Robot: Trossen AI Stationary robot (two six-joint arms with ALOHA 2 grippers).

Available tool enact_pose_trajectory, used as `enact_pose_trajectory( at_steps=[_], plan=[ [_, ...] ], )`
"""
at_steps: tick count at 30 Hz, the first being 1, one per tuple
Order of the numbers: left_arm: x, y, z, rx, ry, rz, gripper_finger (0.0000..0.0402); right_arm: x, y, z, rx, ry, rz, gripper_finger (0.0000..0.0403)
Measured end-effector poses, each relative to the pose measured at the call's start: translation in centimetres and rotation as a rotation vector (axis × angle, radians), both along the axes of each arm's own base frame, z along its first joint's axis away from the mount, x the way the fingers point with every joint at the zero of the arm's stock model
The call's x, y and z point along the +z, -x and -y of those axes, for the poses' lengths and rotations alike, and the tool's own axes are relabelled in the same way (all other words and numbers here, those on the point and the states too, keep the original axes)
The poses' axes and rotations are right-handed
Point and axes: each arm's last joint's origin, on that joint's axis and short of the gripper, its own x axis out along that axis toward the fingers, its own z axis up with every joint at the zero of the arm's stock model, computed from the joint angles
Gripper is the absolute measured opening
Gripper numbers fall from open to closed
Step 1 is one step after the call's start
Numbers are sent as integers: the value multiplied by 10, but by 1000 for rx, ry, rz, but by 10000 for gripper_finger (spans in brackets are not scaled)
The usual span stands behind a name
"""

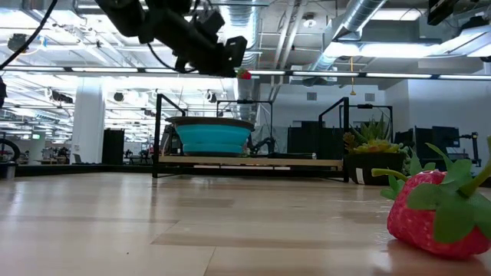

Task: Pick & Place Fruit
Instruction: Put the strawberry into the basket, then put the pear into the basket

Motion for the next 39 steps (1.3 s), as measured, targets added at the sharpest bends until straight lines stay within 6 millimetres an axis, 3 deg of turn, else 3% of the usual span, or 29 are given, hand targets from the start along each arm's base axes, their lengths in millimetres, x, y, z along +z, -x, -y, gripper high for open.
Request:
enact_pose_trajectory(
  at_steps=[8, 16, 24, 34, 39],
  plan=[
    [0, 9, -39, 139, 12, 20, 0, 0, 0, 0, 0, 0, 0, 0],
    [-11, 11, -57, 194, 23, -12, 0, 0, 0, 0, 0, 0, 0, 0],
    [-15, 11, -62, 220, 62, 39, 13, 0, 0, 0, 0, 0, 0, 0],
    [-14, 11, -62, 217, 59, 41, 101, 0, 0, 0, 0, 0, 0, 0],
    [-14, 9, -57, 200, 60, 46, 110, 0, 0, 0, 0, 0, 0, 0]
  ],
)
